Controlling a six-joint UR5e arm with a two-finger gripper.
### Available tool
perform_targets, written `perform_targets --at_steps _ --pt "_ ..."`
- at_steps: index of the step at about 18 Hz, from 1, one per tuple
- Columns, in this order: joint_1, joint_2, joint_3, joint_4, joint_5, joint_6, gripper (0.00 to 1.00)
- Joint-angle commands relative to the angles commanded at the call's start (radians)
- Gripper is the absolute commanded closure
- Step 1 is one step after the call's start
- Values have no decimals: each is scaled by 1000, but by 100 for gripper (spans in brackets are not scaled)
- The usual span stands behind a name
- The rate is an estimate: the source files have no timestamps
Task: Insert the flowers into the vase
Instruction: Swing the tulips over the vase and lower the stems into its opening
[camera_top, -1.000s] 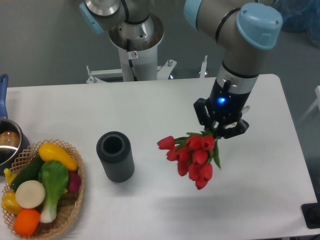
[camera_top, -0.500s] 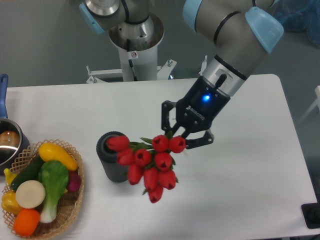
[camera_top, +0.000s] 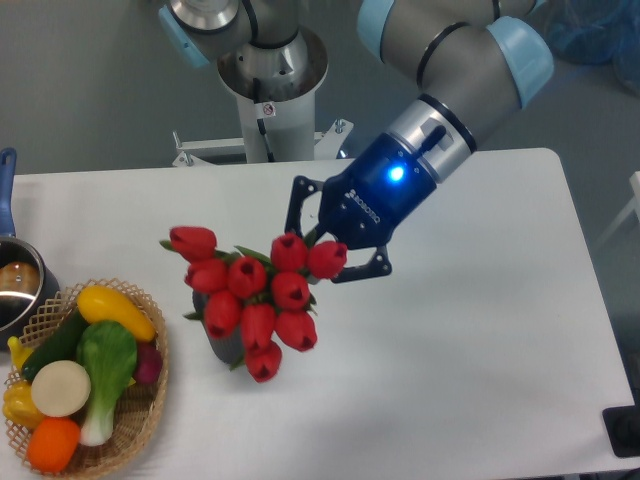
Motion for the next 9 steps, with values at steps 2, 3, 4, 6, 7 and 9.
perform_targets --at_steps 2,3,4,6,7,9 --pt "6 23 -23 8 -21 0 81" --pt "8 34 -31 8 -41 0 80" --pt "8 42 -37 8 -60 0 80" --pt "3 45 -43 9 -87 0 77" --pt "2 45 -43 8 -97 0 77" --pt "-2 46 -51 9 -121 0 76"
